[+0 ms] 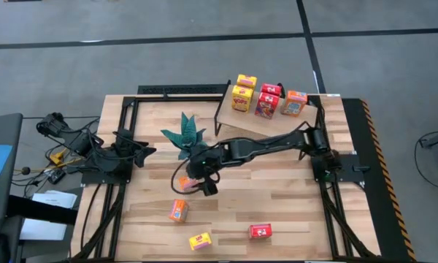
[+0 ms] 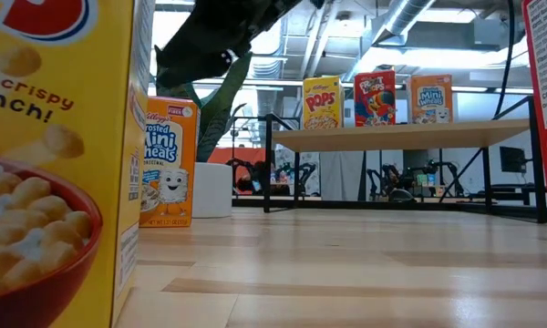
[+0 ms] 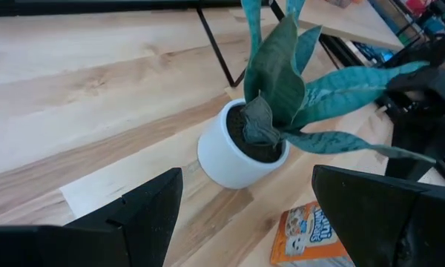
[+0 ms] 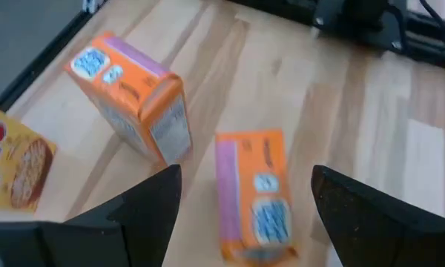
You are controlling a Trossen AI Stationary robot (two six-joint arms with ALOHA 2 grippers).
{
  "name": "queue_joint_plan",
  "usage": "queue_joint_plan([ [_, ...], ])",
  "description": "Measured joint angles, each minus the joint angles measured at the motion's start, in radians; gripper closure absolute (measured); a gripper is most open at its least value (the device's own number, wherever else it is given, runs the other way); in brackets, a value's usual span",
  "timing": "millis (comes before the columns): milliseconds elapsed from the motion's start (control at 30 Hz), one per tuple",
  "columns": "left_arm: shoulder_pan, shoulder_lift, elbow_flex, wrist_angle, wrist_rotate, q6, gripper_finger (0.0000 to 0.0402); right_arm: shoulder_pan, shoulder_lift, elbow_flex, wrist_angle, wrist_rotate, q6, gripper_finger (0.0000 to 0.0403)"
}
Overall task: Stack cereal on shelf
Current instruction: Put the top orange cereal box on the shelf aligned with the other orange cereal box
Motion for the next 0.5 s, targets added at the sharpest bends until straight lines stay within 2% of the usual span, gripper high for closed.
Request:
queue_joint_plan([
  [200,0.0,0.0,0.0,-0.004,0.007,0.0,0.0109,-0.001,0.054,0.013,0.005,0.0,0.009,0.0081],
  [500,0.0,0.0,0.0,-0.025,0.007,-0.005,0.0109,-0.009,0.065,0.015,0.001,0.003,0.026,0.0081],
])
